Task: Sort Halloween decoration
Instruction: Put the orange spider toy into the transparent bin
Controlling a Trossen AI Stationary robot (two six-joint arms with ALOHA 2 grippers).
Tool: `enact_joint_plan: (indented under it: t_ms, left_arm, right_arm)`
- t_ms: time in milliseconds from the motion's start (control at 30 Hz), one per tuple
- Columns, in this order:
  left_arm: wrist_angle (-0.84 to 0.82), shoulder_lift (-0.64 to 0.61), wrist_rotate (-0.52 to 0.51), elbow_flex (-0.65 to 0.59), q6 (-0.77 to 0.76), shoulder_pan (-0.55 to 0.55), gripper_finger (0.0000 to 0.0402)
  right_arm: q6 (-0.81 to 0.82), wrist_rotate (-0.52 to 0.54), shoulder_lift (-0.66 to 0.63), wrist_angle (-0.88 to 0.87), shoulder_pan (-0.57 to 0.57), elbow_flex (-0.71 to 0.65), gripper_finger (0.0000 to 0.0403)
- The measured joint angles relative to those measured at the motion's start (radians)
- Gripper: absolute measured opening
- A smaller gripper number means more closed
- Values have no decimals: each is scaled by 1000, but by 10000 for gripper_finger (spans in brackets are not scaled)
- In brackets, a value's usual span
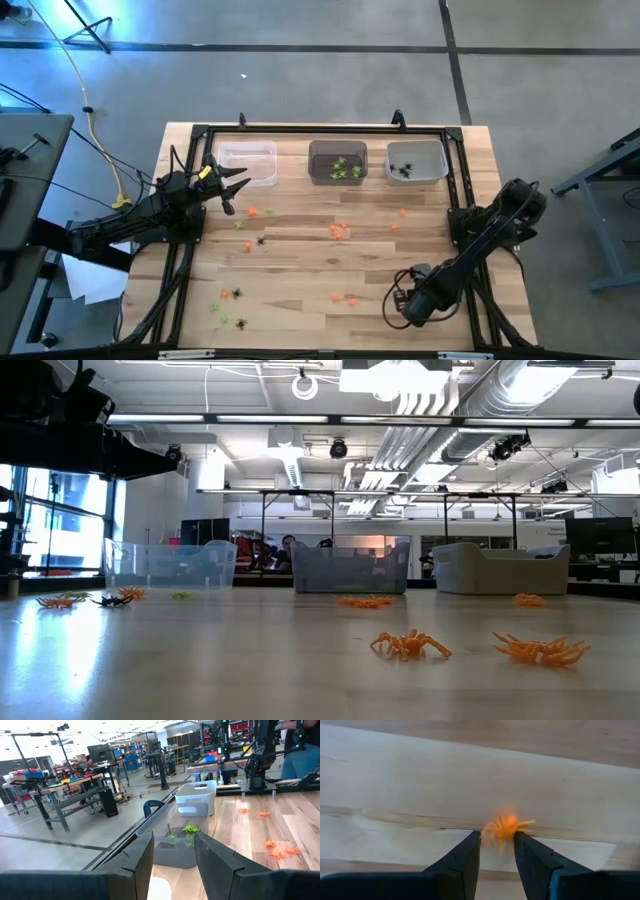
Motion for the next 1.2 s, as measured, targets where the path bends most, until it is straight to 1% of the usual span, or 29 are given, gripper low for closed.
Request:
enact_joint_plan:
  t_ms: [133,300,367,467,700,733,1000,1100,1200]
  left_arm:
    - [0,0,0,0,0,0,131]
    - [0,0,0,0,0,0,131]
    - [0,0,0,0,0,0,131]
    - [0,0,0,0,0,0,131]
    - [0,0,0,0,0,0,131]
    - [0,0,0,0,0,0,131]
    - [0,0,0,0,0,0,131]
    - [0,0,0,0,0,0,131]
    - [0,0,0,0,0,0,131]
  right_arm:
    - [0,2,-4,52,0,-43,119]
    - [-1,12,-4,51,-4,-46,118]
    - [-2,15,-4,52,-4,-47,111]
    - [-3,19,-4,55,-4,-47,90]
    - [-3,26,-4,63,-5,-47,13]
    - [-3,24,-4,62,-5,-47,7]
    - [-3,19,-9,71,-5,-49,2]
    - [-14,55,-33,70,0,-49,1]
    - [-61,79,-61,42,1,-29,0]
